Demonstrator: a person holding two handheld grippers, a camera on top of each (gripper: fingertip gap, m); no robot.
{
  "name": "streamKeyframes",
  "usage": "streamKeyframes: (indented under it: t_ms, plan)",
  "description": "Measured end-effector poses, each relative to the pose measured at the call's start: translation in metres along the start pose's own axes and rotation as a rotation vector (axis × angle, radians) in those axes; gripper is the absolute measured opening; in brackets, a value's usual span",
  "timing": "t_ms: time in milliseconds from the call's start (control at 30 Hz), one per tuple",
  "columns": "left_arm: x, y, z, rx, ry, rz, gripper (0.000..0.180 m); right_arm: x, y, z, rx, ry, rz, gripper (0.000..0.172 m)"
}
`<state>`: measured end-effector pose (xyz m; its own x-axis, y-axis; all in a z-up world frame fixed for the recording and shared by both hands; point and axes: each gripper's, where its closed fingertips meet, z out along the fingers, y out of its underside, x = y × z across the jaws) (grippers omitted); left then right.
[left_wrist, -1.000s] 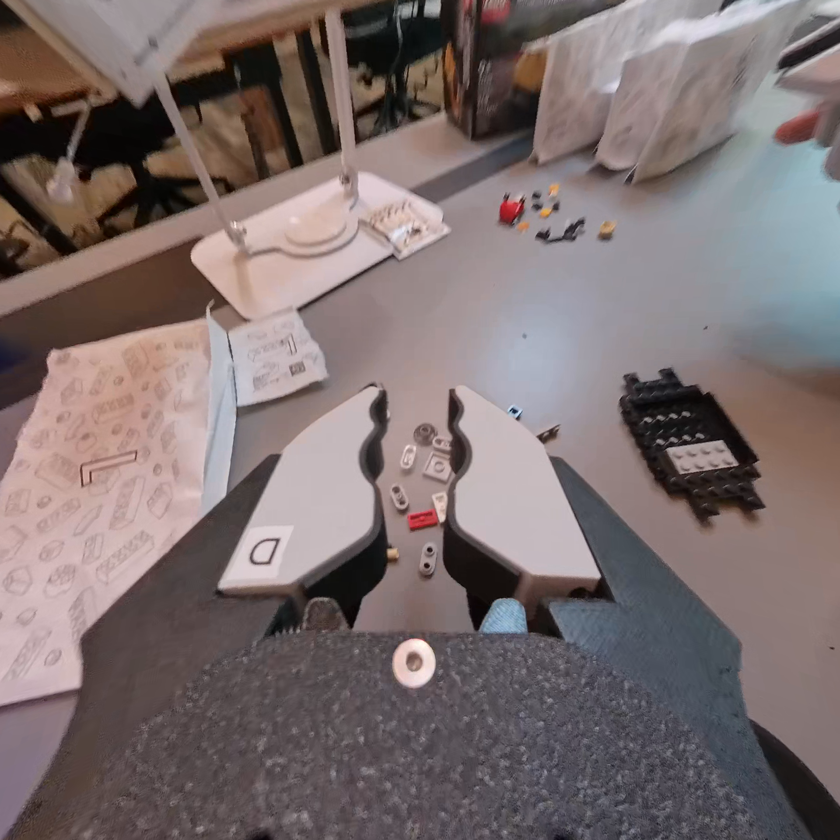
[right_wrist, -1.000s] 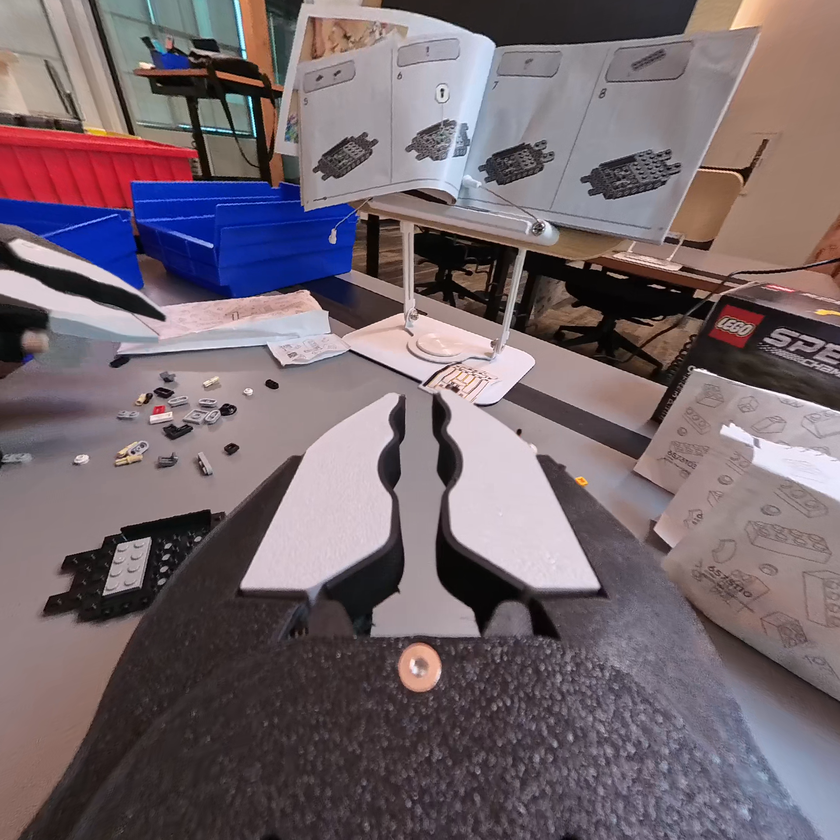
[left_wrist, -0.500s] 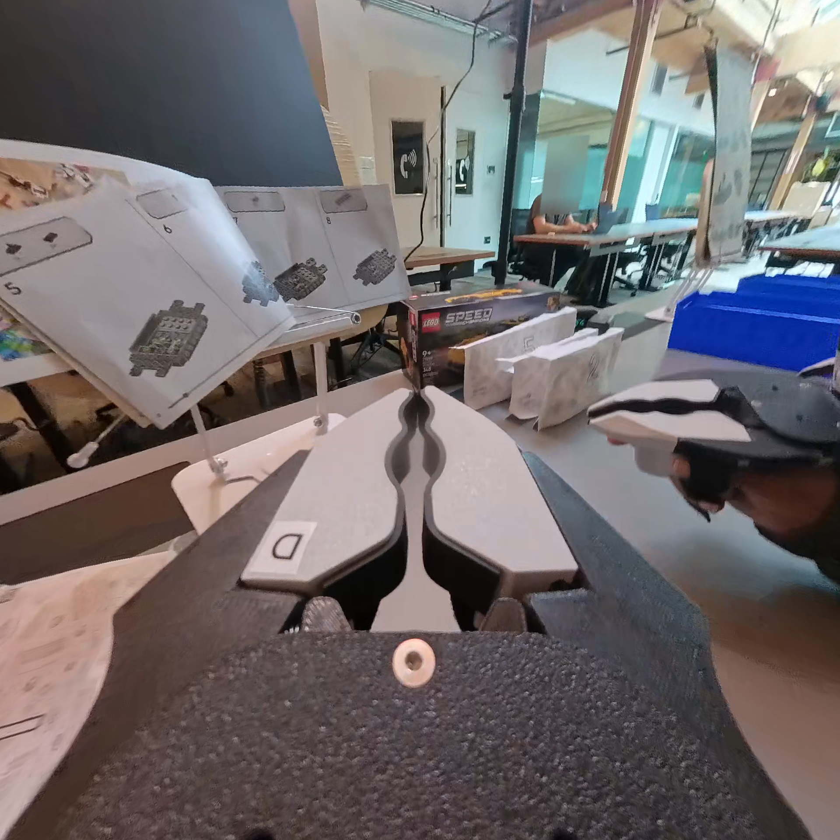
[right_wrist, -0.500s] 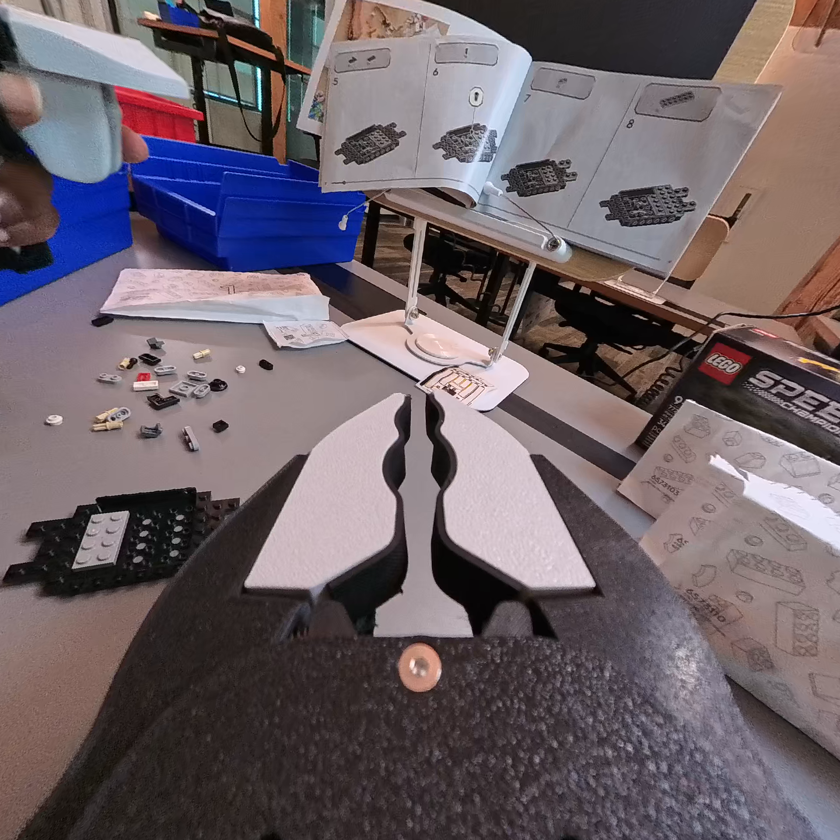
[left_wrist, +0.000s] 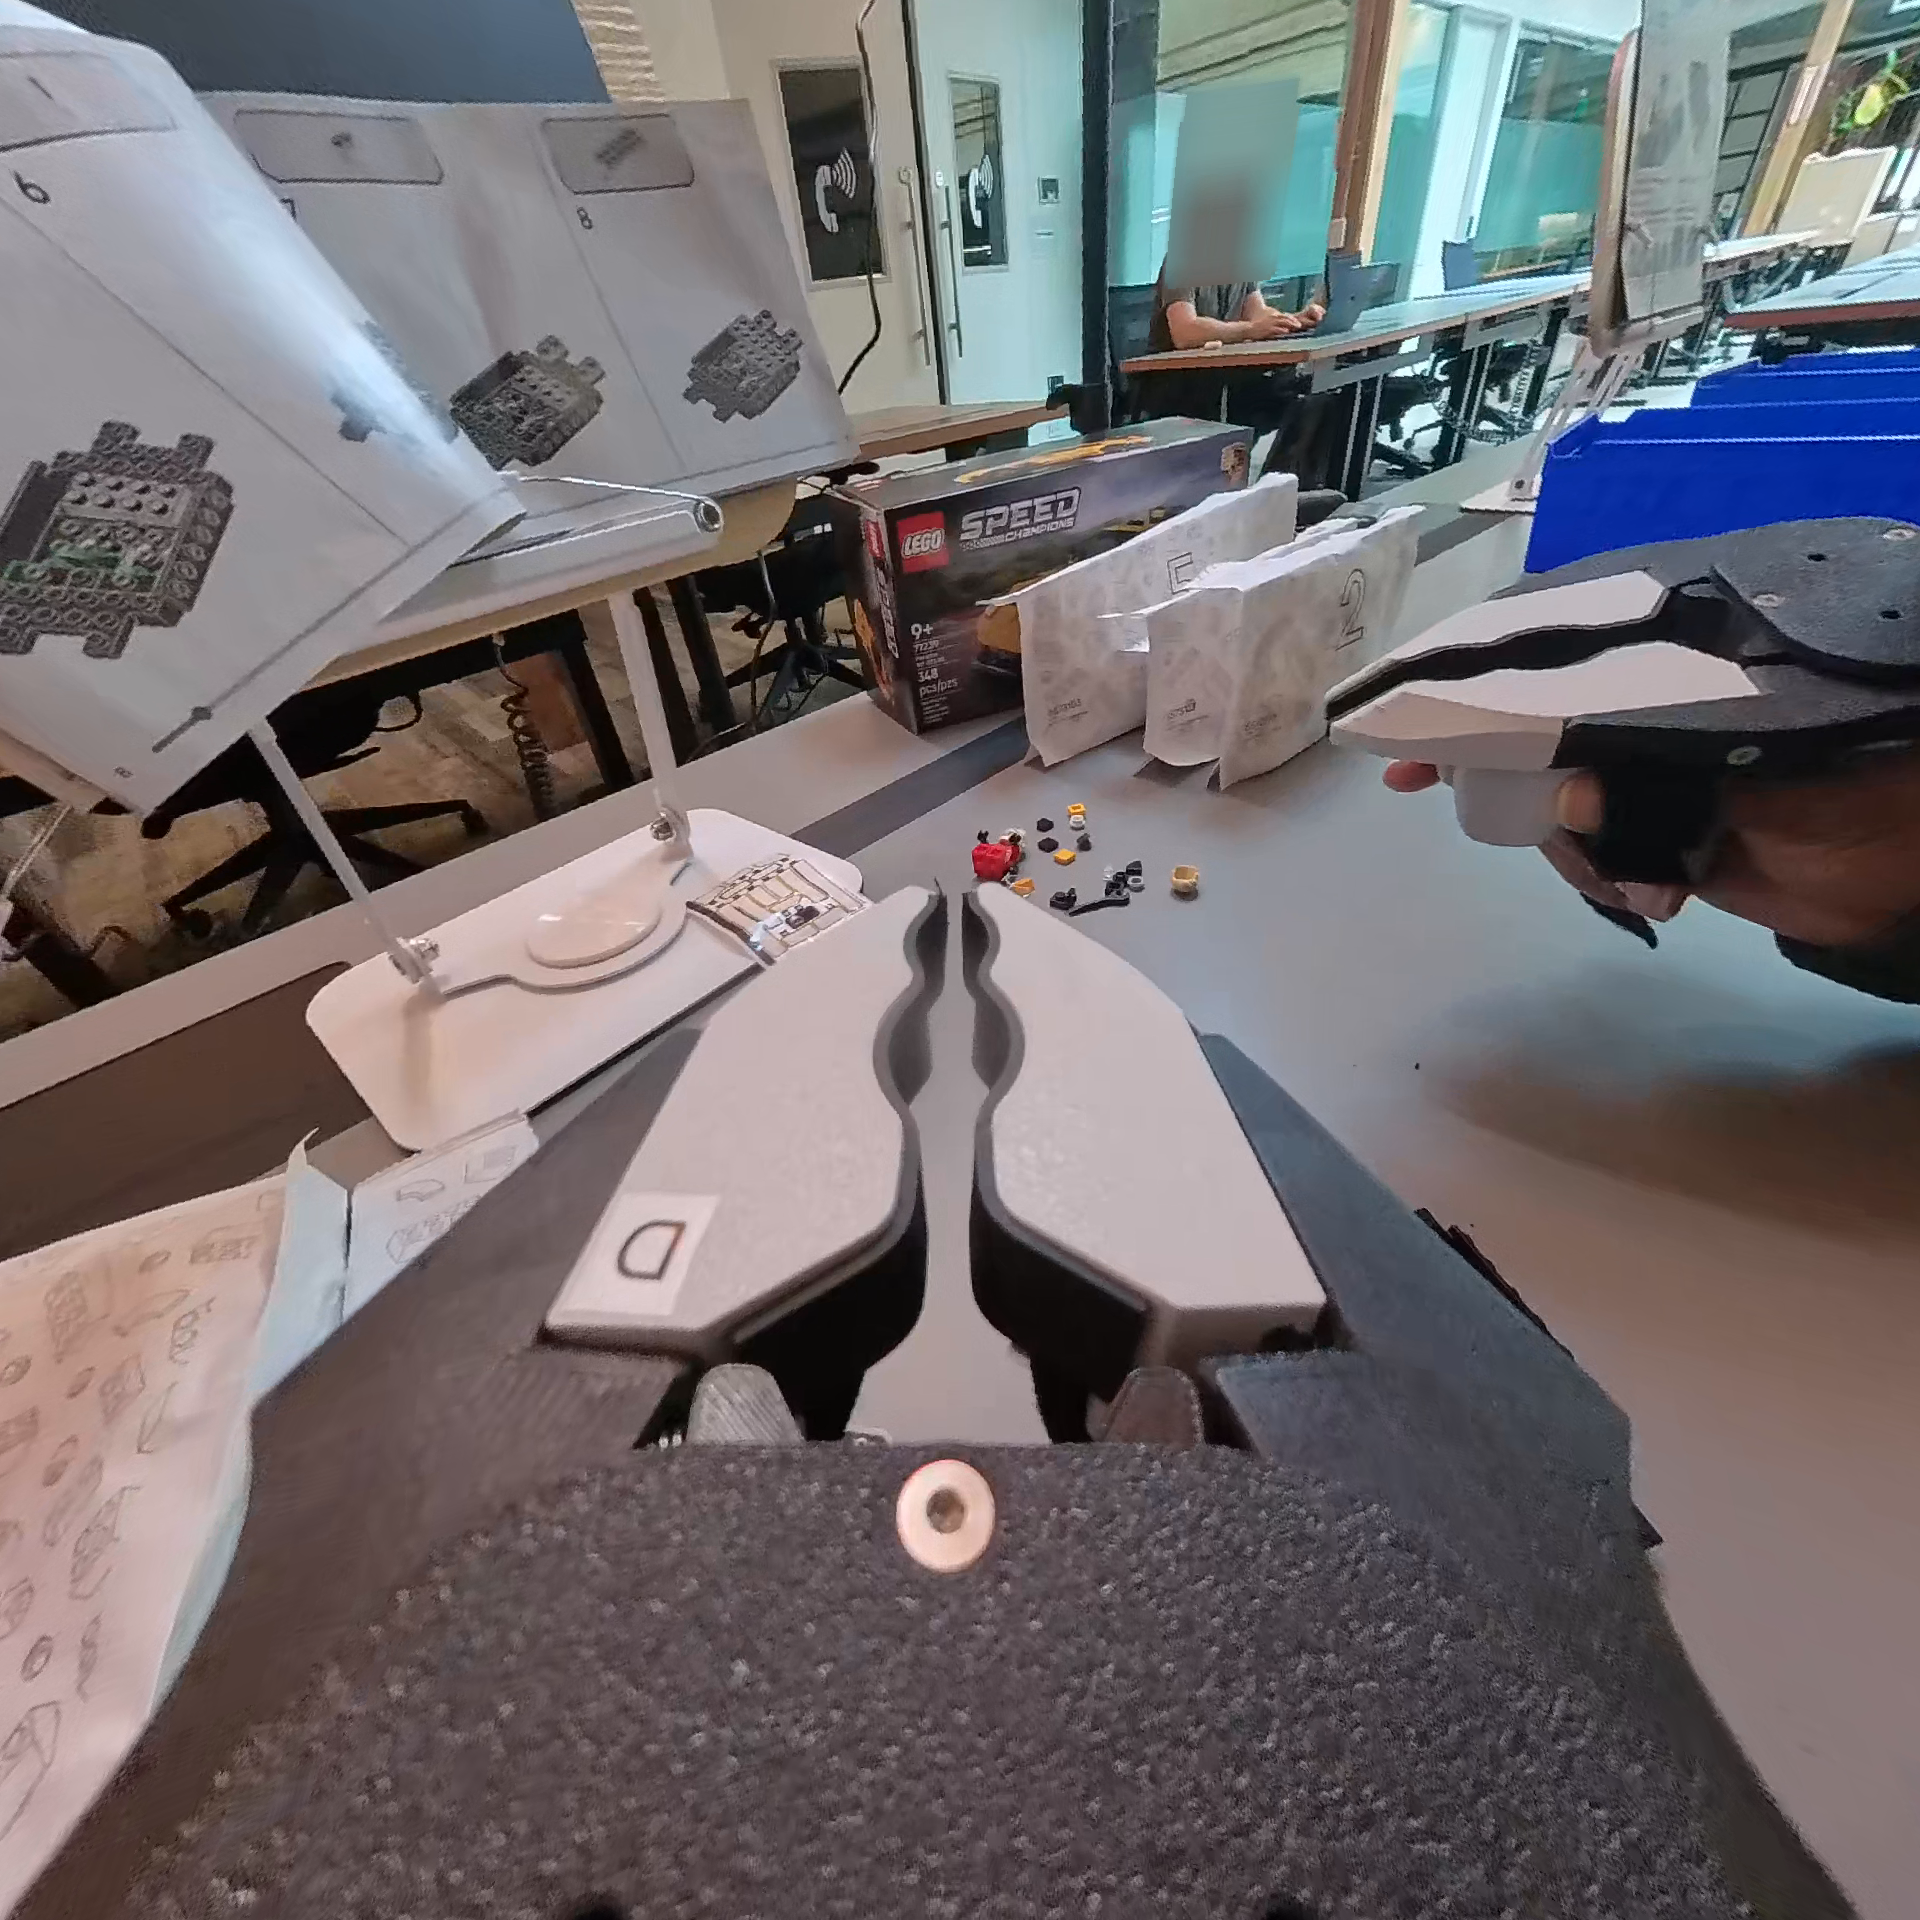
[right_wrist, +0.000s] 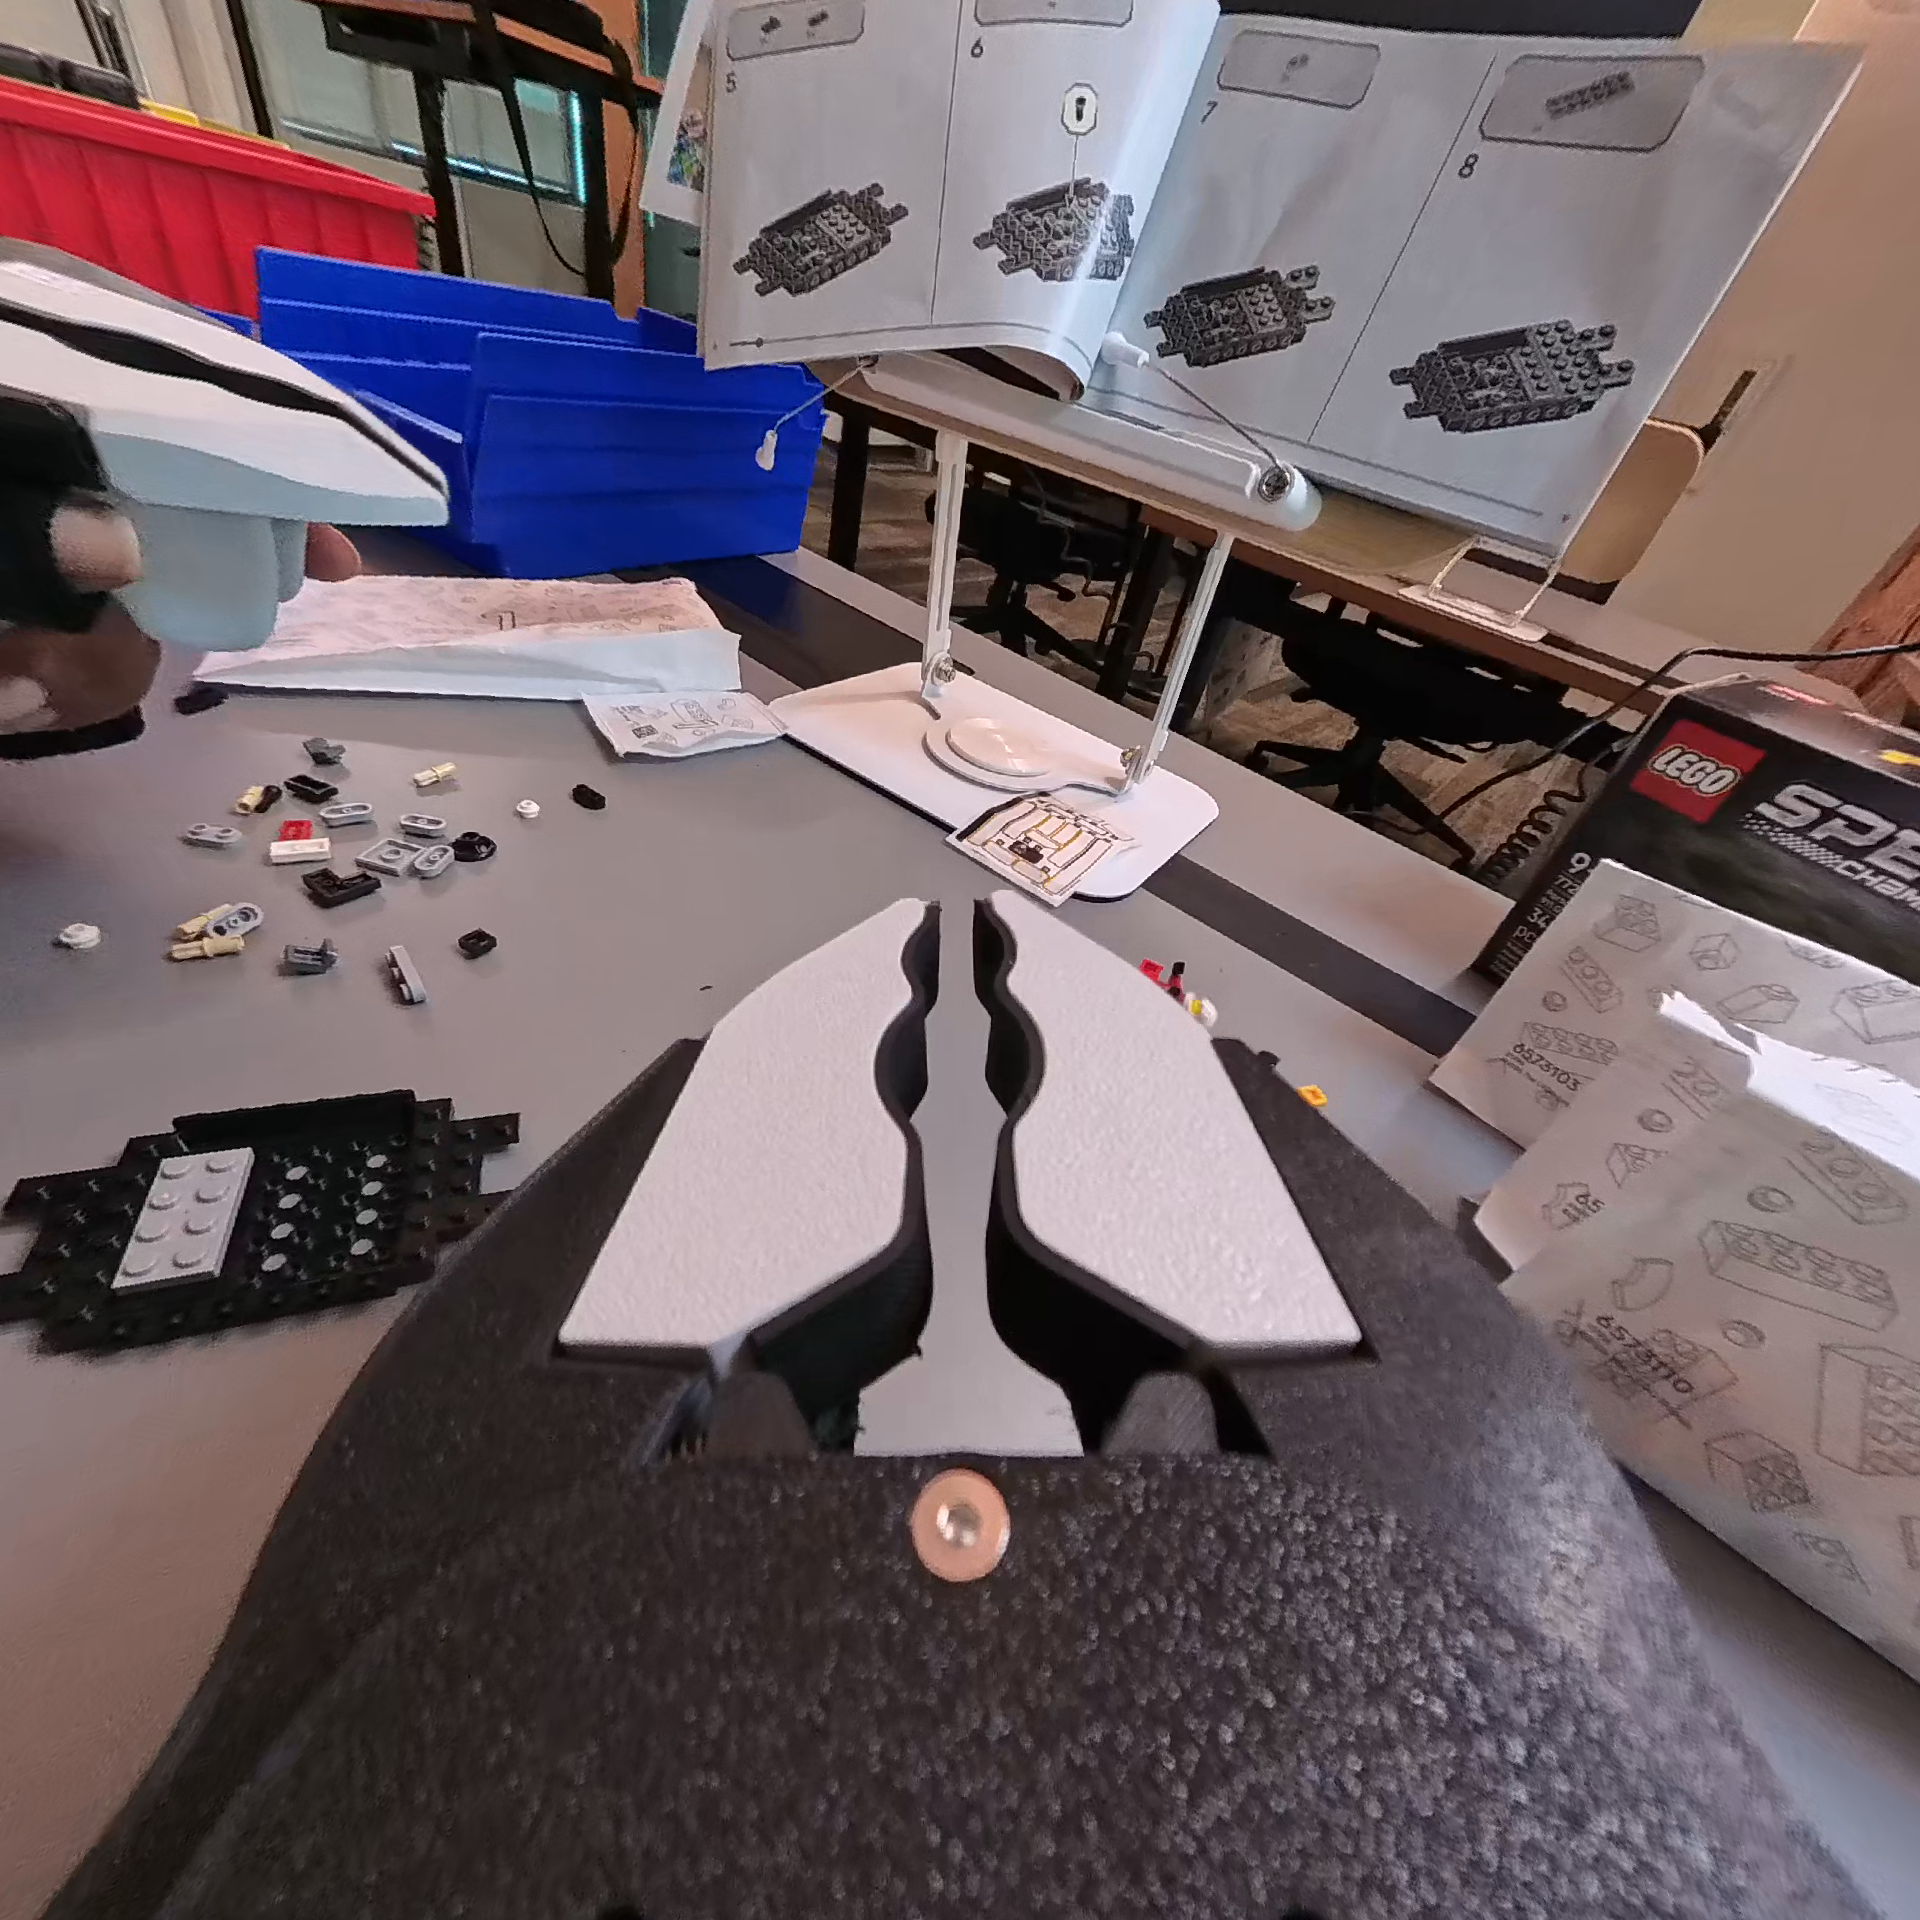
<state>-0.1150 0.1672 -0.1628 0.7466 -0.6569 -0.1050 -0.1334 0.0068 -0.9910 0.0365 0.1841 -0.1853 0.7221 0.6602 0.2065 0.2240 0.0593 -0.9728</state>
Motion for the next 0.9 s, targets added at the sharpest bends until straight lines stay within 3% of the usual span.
streamKeyframes:
  t_ms: [500,700,900]
  plan:
    - [-0.012,-0.002,-0.003,0.018,-0.050,-0.047,0.003,0.000,-0.001,-0.002,0.007,-0.018,0.013,0.001]
    - [-0.020,0.003,-0.003,0.001,-0.094,-0.075,0.007,0.010,-0.003,-0.006,0.023,0.032,0.007,0.002]
    - [-0.025,-0.010,-0.010,0.045,-0.141,-0.050,0.017,0.024,-0.016,-0.014,0.086,0.121,0.027,0.009]
